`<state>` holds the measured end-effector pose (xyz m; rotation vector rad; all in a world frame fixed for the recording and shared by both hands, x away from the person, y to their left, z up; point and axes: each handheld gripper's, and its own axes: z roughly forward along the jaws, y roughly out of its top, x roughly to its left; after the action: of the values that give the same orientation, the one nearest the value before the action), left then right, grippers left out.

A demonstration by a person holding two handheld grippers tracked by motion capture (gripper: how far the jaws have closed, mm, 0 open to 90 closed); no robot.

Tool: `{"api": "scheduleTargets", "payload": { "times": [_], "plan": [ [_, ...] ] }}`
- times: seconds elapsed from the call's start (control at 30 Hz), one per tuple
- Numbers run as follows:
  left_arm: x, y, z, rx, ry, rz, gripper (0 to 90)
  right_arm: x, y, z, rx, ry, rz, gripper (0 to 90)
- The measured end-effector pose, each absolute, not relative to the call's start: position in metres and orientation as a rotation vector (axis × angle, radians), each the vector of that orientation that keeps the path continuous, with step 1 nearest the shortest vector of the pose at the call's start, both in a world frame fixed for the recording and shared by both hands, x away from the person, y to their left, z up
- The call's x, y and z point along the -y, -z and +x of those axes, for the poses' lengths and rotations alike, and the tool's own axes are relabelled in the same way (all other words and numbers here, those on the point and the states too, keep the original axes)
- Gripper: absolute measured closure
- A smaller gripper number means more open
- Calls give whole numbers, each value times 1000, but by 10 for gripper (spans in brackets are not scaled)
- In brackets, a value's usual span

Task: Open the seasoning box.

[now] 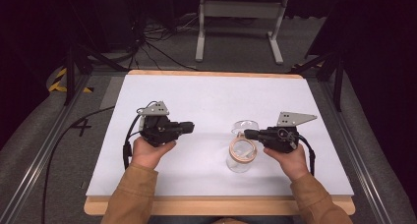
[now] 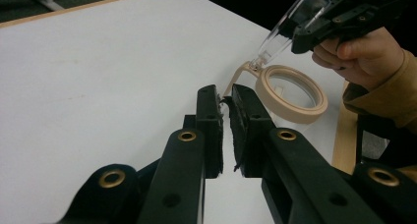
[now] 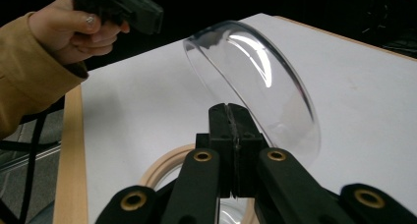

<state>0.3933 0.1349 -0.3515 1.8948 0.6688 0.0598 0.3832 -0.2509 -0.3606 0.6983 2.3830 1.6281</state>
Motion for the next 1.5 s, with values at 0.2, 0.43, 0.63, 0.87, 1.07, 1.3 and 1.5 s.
{"api": "scheduleTargets", "payload": {
  "times": [0.2, 0.43, 0.63, 0.87, 1.07, 1.3, 1.5],
  "plan": [
    [-141, 355, 391, -688, -56, 1903, 824, 253, 367, 396, -2366, -1588, 737, 900],
    [-145, 357, 389, -709, -58, 1891, 824, 250, 369, 401, -2372, -1576, 745, 899],
    [-143, 356, 390, -691, -57, 1902, 825, 253, 365, 398, -2358, -1588, 739, 898],
    [-136, 350, 393, -661, -73, 1938, 805, 257, 349, 383, -2329, -1543, 676, 889],
    [-136, 346, 394, -655, -119, 1998, 775, 277, 333, 374, -2296, -1510, 710, 834],
    [-147, 346, 398, -702, -125, 1997, 748, 310, 325, 372, -2222, -1487, 806, 777],
    [-155, 350, 404, -747, -133, 2008, 733, 333, 327, 375, -2187, -1436, 897, 749]
  ]
}}
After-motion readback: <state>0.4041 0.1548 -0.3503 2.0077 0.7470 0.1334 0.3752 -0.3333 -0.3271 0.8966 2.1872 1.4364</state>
